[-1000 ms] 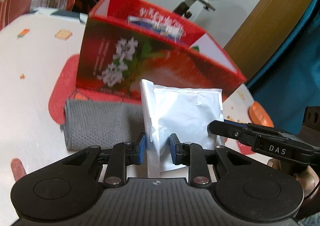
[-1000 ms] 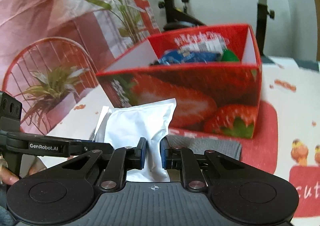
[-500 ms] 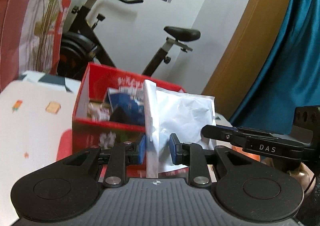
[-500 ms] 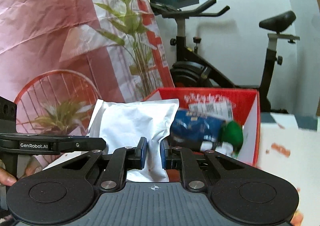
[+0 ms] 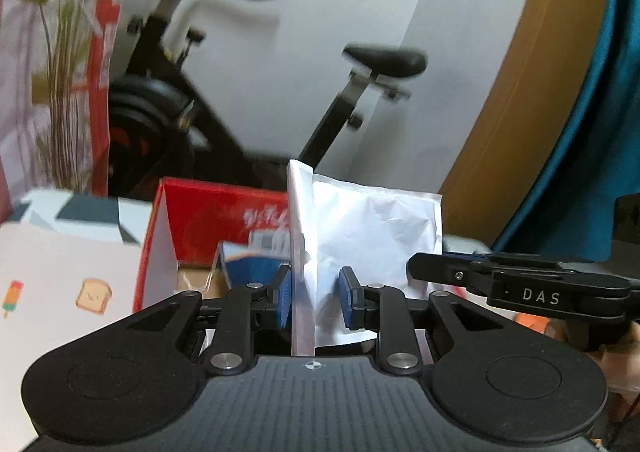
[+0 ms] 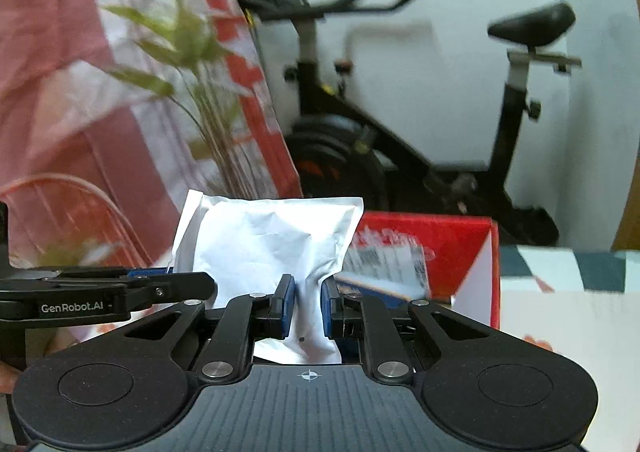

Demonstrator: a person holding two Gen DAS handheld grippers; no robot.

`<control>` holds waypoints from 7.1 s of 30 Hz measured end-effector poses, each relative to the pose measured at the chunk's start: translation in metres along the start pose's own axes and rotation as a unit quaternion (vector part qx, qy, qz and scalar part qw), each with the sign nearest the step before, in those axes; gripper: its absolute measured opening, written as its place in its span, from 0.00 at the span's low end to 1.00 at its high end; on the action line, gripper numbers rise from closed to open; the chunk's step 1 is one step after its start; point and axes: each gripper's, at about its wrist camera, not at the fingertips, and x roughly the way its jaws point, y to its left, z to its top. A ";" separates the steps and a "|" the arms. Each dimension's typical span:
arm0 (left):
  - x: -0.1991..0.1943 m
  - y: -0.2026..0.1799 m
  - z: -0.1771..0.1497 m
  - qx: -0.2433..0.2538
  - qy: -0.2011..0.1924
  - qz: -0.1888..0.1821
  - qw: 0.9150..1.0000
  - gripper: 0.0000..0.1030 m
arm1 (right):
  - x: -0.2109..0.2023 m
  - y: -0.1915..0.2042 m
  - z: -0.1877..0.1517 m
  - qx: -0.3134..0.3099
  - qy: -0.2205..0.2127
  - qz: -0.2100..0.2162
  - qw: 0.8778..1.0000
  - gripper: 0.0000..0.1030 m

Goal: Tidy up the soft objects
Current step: 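Lift the white packet with both tools and lower it into the red box, then open both tools to release the white packet and withdraw, then move both tools down toward the grey knit towel on the table, then close both tools on the grey knit towel, then lift the grey towel with both tools and carry it over the red box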

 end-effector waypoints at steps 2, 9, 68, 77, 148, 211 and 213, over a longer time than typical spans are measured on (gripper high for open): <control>0.014 0.004 -0.004 -0.002 0.028 0.003 1.000 0.26 | 0.016 -0.007 -0.007 0.007 0.026 -0.009 1.000 0.13; 0.045 0.010 -0.015 0.008 0.118 0.007 0.993 0.26 | 0.055 -0.014 -0.036 0.035 0.110 -0.039 0.993 0.13; -0.073 -0.031 -0.018 0.088 0.011 0.114 0.990 1.00 | -0.043 0.004 -0.037 0.024 0.001 -0.060 0.998 1.00; -0.102 -0.019 -0.054 0.057 -0.034 0.156 0.985 1.00 | -0.074 0.015 -0.076 -0.010 -0.063 -0.080 0.995 1.00; -0.034 0.024 -0.159 -0.051 0.097 0.161 0.981 0.59 | -0.017 -0.001 -0.204 0.008 0.070 -0.077 0.995 0.37; 0.035 -0.013 -0.012 0.062 0.124 0.063 0.988 0.16 | 0.036 -0.002 -0.024 -0.066 0.118 -0.040 0.990 0.19; 0.042 -0.014 -0.013 0.072 0.133 0.069 0.986 0.16 | 0.043 -0.003 -0.026 -0.073 0.133 -0.040 0.988 0.19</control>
